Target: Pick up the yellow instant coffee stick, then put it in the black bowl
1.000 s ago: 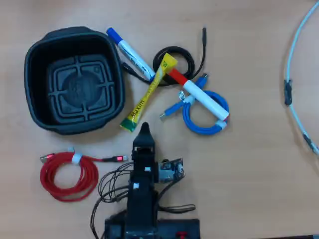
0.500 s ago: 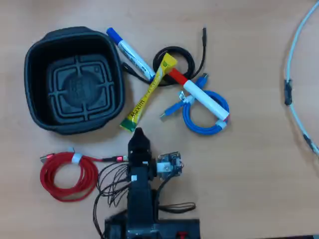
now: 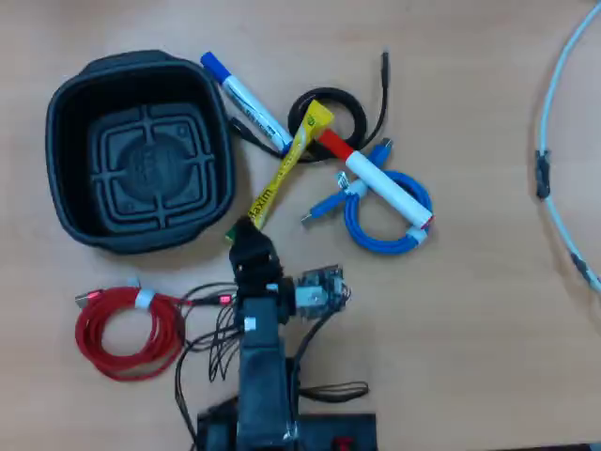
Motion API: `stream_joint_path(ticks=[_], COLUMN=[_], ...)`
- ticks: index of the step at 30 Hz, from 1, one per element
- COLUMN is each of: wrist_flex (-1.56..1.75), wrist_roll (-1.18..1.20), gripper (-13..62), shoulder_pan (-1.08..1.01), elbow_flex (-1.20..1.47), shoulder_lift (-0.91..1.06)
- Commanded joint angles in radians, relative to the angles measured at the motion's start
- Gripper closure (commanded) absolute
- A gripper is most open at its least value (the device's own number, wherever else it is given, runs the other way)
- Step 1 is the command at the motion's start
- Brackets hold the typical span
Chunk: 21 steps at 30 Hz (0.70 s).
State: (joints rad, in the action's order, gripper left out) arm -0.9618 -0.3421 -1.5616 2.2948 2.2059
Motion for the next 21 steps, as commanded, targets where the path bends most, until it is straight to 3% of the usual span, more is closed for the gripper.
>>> stream_joint_path(ticks=[1, 21], wrist_flex=[0.000, -0.216], wrist_roll=[-0.046, -0.314], gripper=[-3.2, -3.1], shoulder_pan=[0.000, -0.029], elbow_flex=[-0.152, -0.905], shoulder_lift=[-0.061, -0.569])
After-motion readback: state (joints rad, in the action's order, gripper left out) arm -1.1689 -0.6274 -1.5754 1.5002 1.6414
